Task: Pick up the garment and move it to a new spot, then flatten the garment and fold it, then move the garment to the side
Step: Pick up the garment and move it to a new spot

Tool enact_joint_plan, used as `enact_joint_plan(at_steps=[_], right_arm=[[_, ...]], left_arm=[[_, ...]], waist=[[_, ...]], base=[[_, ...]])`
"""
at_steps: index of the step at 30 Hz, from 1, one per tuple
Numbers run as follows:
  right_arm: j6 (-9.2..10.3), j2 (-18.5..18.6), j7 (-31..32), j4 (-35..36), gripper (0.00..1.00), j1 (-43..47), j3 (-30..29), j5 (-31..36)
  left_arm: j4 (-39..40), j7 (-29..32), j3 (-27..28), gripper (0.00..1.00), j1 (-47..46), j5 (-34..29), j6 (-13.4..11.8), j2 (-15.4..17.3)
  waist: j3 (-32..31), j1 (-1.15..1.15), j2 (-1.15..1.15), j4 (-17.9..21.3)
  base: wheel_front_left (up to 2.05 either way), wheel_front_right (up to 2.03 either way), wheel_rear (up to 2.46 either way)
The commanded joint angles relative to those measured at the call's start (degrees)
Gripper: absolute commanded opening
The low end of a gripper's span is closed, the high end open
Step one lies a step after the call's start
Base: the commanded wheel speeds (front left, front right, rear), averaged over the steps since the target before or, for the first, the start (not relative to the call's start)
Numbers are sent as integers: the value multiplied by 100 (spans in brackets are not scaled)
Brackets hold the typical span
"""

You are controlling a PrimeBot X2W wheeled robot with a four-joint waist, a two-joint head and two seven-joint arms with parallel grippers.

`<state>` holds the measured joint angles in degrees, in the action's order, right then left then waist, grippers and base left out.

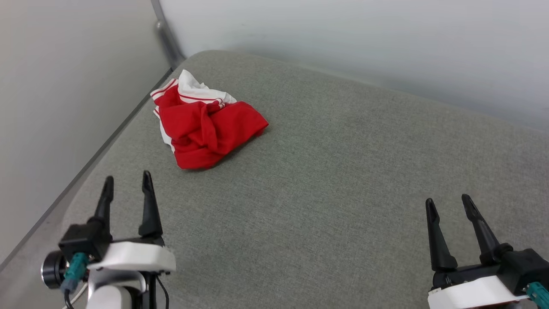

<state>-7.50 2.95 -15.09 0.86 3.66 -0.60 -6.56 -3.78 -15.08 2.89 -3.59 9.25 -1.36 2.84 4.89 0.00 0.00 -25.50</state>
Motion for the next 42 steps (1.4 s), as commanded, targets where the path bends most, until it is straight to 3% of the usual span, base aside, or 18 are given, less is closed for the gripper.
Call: enact_joint_plan(at_steps=[1,12,17,22,25,34,42], right_arm=[[2,-13,-12,57,100,-113,-8,79],[2,-12,-12,384,100,-587,-229,485],[2,-10,-12,534,100,-819,-273,617],[2,-10,-12,692,100,-960,-431,690],[2,-9,-12,769,100,-1031,-472,739],[2,-10,-12,977,100,-1229,-489,804],[2,-9,-12,1076,100,-1336,-433,849]], left_arm=[[-74,-14,126,100,-279,42,116,6],[-550,-15,981,100,-2596,53,692,463],[-949,-14,1069,100,-3421,180,802,893],[-1497,231,920,100,-4084,406,868,1529],[-1741,839,717,100,-4370,679,870,1992],[-2022,3416,-350,100,-4757,2497,875,3171],[-2105,5593,-1028,100,-4811,3702,876,3727]], waist=[[179,0,0,118],[1450,0,0,618],[1966,0,0,789],[2364,0,0,921],[2539,0,0,1015],[2933,0,0,1175],[3159,0,0,1278]], base=[[0,0,0],[0,0,0],[0,0,0],[0,0,0],[0,0,0],[0,0,0],[0,0,0]])
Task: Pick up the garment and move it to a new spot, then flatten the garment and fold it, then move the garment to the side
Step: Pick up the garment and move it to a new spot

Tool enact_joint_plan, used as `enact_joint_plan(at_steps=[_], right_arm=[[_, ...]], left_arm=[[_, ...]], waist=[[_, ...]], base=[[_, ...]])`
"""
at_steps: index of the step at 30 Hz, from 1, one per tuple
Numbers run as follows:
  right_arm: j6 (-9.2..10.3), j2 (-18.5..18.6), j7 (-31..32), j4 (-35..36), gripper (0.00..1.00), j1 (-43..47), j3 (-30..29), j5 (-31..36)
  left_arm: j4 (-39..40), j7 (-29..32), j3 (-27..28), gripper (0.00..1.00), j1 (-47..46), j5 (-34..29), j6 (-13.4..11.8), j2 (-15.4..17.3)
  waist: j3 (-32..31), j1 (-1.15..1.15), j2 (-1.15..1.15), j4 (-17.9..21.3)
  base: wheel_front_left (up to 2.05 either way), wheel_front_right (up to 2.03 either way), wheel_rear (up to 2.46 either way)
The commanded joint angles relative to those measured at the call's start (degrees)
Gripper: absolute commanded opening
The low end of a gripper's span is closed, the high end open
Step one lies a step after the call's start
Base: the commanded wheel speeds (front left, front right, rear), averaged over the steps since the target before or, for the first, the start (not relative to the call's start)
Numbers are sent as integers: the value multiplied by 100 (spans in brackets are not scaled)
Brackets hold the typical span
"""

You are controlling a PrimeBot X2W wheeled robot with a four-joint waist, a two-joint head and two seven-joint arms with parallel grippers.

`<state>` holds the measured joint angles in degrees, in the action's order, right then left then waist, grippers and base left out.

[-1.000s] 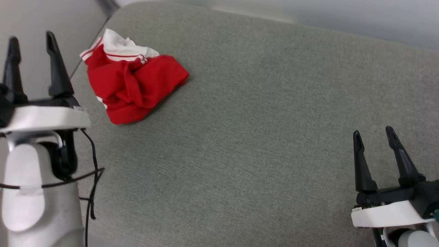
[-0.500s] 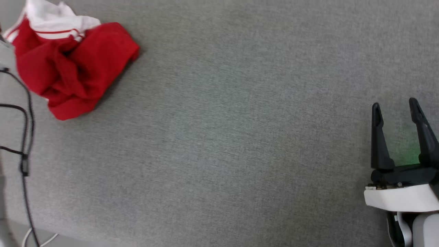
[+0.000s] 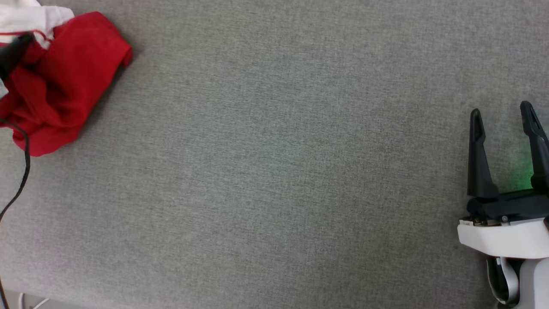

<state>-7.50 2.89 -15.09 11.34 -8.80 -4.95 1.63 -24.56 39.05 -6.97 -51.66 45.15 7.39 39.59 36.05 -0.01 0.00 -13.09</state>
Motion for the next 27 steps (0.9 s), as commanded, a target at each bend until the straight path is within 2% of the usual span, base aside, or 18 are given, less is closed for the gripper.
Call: enact_joint_plan(at_steps=[1,5,9,15,16,17,27], right_arm=[[2,-4,-12,29,100,-94,-4,23],[2,-4,-11,34,100,-116,-16,27],[2,-4,-9,-35,100,-163,21,12],[2,-4,-9,-142,100,-207,69,-87],[2,-4,-9,-155,100,-195,62,-99],[2,-4,-9,-166,100,-180,56,-125],[2,-5,-12,-327,100,-19,124,-253]], left_arm=[[-52,391,-85,100,5,219,0,93],[-141,877,-279,100,82,350,1,213],[-356,1149,-548,100,212,375,2,137],[-555,1150,-1244,100,616,318,11,-128],[-545,1124,-1307,41,620,378,22,-176],[-532,1062,-1336,0,601,417,23,-185],[171,295,-1785,0,-157,160,1,471]], waist=[[65,1,0,57],[129,1,0,103],[187,1,0,179],[137,1,0,259],[102,1,0,254],[62,1,0,249],[-650,1,0,208]], base=[[0,0,0],[0,0,0],[0,0,0],[0,0,0],[0,0,0],[0,0,0],[0,0,0]])
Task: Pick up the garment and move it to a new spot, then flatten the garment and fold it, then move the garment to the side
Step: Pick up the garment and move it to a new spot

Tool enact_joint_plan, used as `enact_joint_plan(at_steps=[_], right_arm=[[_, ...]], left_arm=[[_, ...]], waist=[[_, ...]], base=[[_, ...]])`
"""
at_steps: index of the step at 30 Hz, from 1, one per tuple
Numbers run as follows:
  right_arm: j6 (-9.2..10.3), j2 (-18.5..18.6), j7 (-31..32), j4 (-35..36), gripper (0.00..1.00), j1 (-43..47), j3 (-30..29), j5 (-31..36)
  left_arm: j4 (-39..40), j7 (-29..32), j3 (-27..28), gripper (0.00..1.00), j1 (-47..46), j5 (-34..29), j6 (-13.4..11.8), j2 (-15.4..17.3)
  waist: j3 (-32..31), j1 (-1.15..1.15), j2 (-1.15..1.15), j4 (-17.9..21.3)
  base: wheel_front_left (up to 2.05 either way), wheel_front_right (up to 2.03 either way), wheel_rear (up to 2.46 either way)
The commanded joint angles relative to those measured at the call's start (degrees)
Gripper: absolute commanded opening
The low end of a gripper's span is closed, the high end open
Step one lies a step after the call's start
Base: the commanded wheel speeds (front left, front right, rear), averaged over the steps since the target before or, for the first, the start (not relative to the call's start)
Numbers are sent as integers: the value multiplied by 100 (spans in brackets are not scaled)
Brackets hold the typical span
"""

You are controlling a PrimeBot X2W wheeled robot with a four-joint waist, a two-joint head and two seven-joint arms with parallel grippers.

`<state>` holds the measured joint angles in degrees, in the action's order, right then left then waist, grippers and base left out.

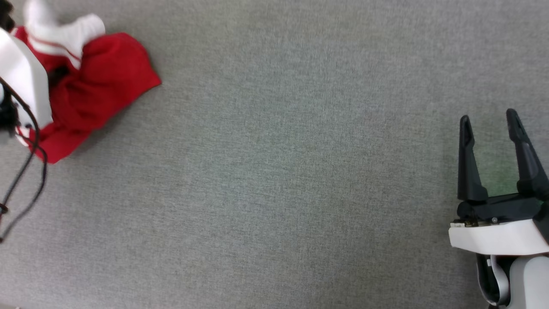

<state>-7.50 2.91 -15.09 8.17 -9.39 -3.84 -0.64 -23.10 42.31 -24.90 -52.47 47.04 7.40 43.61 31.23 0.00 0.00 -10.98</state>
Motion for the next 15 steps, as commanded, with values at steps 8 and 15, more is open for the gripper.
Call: enact_joint_plan(at_steps=[8,15], right_arm=[[2,-6,-12,-152,100,184,106,-278],[2,-7,-11,-185,100,192,115,-472]], left_arm=[[807,-311,-500,0,-622,60,0,101],[1391,-395,-1139,0,-987,52,0,-363]], waist=[[-737,0,0,208],[-914,0,0,665]], base=[[0,0,0],[0,0,0]])
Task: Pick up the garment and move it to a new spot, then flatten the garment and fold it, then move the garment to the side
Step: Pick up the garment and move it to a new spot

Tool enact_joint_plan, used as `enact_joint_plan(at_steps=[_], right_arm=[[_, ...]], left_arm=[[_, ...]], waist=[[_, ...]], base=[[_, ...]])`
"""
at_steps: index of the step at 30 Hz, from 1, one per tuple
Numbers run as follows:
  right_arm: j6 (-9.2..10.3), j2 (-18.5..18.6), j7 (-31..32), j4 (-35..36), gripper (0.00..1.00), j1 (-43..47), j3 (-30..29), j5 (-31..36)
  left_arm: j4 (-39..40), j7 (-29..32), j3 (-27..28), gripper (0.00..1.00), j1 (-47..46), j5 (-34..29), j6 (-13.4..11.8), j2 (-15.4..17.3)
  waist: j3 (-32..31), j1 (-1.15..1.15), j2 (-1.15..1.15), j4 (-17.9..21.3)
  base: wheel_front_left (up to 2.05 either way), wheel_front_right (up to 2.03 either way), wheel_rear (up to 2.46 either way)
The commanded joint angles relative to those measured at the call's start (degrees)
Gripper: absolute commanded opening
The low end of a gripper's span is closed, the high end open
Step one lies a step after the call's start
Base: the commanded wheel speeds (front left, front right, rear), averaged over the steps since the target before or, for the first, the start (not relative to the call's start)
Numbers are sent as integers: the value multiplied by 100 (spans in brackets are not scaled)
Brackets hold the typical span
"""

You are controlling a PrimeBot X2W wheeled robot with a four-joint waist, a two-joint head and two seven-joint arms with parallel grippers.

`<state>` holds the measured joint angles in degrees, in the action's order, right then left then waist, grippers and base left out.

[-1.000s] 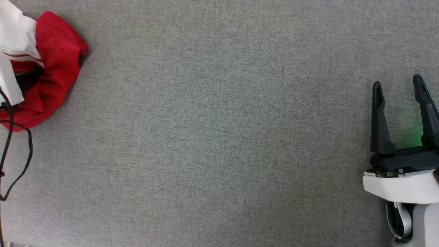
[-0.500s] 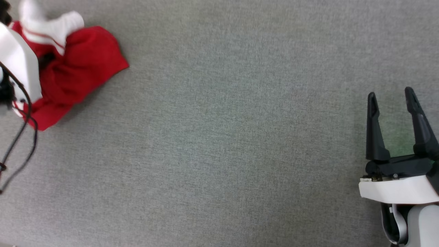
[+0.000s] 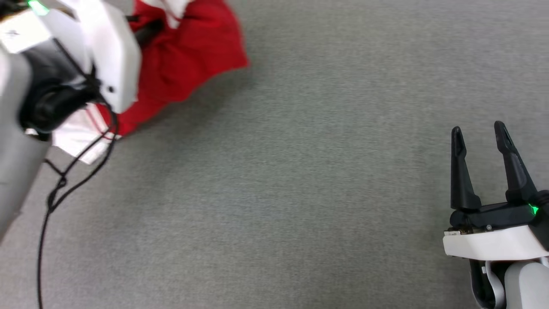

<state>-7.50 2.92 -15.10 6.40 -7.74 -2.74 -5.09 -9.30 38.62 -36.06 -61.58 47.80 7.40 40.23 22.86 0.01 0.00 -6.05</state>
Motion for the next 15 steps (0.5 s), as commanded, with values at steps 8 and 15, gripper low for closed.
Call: enact_joint_plan(at_steps=[8,15], right_arm=[[2,-9,-11,-34,100,-36,-15,-252],[2,-10,-11,-16,100,-73,-76,-428]], left_arm=[[128,-229,-1046,0,-388,-162,0,-895],[-257,-582,-2316,0,-588,-134,1,-1683]], waist=[[-107,-1,0,852],[28,-1,0,1320]], base=[[0,0,0],[0,0,0]])
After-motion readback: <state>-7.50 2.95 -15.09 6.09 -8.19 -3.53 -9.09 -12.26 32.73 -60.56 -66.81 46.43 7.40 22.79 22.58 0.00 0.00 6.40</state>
